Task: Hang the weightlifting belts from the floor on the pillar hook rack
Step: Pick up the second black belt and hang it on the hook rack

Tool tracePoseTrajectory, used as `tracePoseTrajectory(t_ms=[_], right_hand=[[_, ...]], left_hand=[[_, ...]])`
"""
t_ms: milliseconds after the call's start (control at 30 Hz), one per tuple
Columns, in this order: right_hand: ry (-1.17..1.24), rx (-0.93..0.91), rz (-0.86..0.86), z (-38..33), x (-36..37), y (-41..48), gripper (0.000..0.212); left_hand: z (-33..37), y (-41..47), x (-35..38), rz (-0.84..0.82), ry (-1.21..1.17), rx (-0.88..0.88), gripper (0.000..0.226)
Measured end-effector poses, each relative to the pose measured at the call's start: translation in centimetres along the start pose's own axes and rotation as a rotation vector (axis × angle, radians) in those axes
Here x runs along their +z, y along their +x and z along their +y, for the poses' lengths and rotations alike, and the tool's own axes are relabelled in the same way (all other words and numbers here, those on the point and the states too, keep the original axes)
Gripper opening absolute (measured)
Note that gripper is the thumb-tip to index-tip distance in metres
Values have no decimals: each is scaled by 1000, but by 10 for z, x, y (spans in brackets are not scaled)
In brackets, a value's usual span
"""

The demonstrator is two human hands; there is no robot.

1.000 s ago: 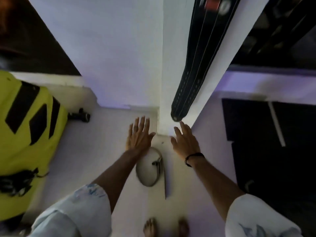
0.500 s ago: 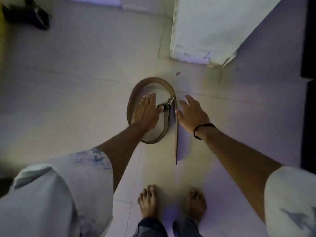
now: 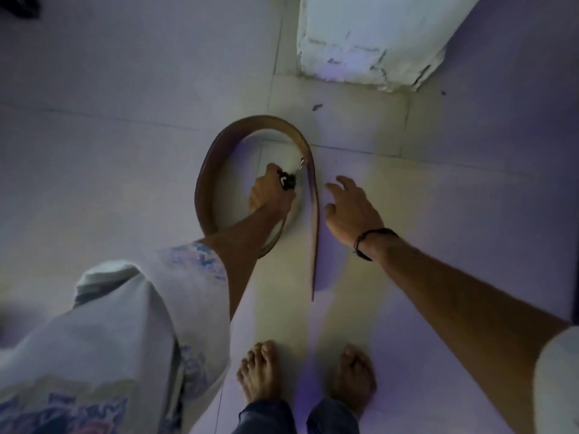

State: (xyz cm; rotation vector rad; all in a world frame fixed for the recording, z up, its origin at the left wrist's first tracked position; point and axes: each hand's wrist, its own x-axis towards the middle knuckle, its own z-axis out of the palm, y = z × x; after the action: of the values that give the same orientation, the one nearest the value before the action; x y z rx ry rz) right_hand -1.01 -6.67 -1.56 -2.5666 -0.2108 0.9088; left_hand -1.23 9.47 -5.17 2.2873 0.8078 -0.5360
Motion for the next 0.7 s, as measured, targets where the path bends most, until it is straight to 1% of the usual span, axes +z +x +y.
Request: tracePoseTrajectory(t_ms=[133,233,333,433,500,600,700], right_hand=[[52,-2,14,-19,-47,-34,48],[100,-25,46,-44,-97,-63,48],[155,-47,98,-80,-162,-89,48],[252,-47,193,-129,-236,-111,46],[362,-6,265,-162,-285,-127,46],[592,6,373,-206,-358,-159,45],[666,-46,470,-242,-438,-203,40]], left_hand=[[7,-37,-32,-9,-47,80,44],[32,-67,-79,-13,-132,175,46],[81,-92,-145,-20,-208,285,44],[143,-114,-223,-42,-260,353,45],[185,-135,-275,-41,-395,364,45],[244,-174,-350,-37,-561,447,46],[299,-218,-428,-50,-648,543,42]])
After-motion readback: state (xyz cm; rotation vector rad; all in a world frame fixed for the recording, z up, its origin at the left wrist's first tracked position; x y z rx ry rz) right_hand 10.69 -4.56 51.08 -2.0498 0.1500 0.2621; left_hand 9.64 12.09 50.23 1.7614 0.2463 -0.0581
